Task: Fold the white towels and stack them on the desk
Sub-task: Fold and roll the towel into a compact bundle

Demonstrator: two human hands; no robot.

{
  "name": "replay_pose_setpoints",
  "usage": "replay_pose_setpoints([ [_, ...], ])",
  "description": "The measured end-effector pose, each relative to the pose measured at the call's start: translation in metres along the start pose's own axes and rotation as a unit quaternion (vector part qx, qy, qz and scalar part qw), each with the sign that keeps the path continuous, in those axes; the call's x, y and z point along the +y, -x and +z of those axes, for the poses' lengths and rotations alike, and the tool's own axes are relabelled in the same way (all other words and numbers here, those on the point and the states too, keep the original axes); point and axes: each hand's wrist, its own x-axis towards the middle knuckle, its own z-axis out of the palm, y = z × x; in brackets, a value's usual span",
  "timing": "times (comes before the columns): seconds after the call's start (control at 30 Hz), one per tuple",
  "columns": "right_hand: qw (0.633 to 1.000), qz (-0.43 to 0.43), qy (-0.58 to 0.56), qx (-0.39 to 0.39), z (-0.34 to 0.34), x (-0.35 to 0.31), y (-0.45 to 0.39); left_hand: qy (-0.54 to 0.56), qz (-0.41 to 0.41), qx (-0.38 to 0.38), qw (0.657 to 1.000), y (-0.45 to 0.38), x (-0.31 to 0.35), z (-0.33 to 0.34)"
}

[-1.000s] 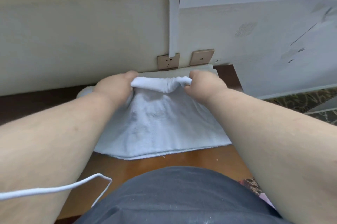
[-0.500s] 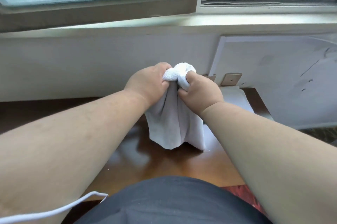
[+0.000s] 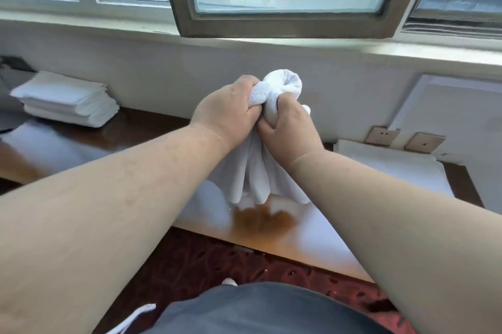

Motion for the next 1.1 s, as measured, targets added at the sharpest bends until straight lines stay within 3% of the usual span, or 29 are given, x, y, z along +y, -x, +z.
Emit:
replay_pose_setpoints([
  [0.13, 0.998, -0.026, -0.027, -0.047, 0.038, -0.032, 0.01, -0.038, -0.006, 0.025, 0.999, 0.013, -0.041, -0.025],
  [0.37, 0.995, -0.085, -0.03, -0.044, 0.136, -0.099, -0.018, -0.078, -0.017, 0.059, 0.995, 0.008, -0.152, -0.074],
  [0.63, 0.992, -0.08, 0.012, -0.102, 0.267, -0.165, -0.055, -0.14, -0.016, -0.015, 0.99, -0.025, -0.306, -0.122],
  [0.73, 0.974, -0.124, 0.123, -0.146, 0.304, -0.178, -0.055, -0.142, -0.028, -0.051, 0.988, -0.031, -0.354, -0.124],
  [0.77, 0.946, -0.148, 0.203, -0.203, 0.311, -0.181, -0.054, -0.146, -0.028, -0.065, 0.987, -0.032, -0.368, -0.122],
  [0.8, 0.863, -0.189, 0.37, -0.287, 0.319, -0.184, -0.056, -0.152, -0.028, -0.089, 0.984, -0.033, -0.38, -0.12],
  [0.83, 0.765, -0.233, 0.507, -0.322, 0.33, -0.185, -0.052, -0.161, -0.024, -0.112, 0.98, -0.034, -0.392, -0.114],
  [0.9, 0.578, -0.245, 0.666, -0.403, 0.339, -0.179, -0.045, -0.175, -0.031, -0.156, 0.972, -0.033, -0.412, -0.101],
  [0.93, 0.557, -0.224, 0.66, -0.452, 0.347, -0.168, -0.044, -0.177, -0.043, -0.172, 0.968, -0.032, -0.421, -0.095],
  [0.97, 0.505, -0.225, 0.672, -0.493, 0.35, -0.165, -0.045, -0.172, -0.062, -0.185, 0.965, -0.032, -0.429, -0.088],
  [1.03, 0.474, -0.188, 0.665, -0.546, 0.347, -0.169, -0.055, -0.168, -0.105, -0.22, 0.955, -0.032, -0.441, -0.08],
  [1.1, 0.53, -0.209, 0.644, -0.51, 0.351, -0.165, -0.063, -0.197, -0.073, -0.253, 0.945, -0.033, -0.441, -0.073],
])
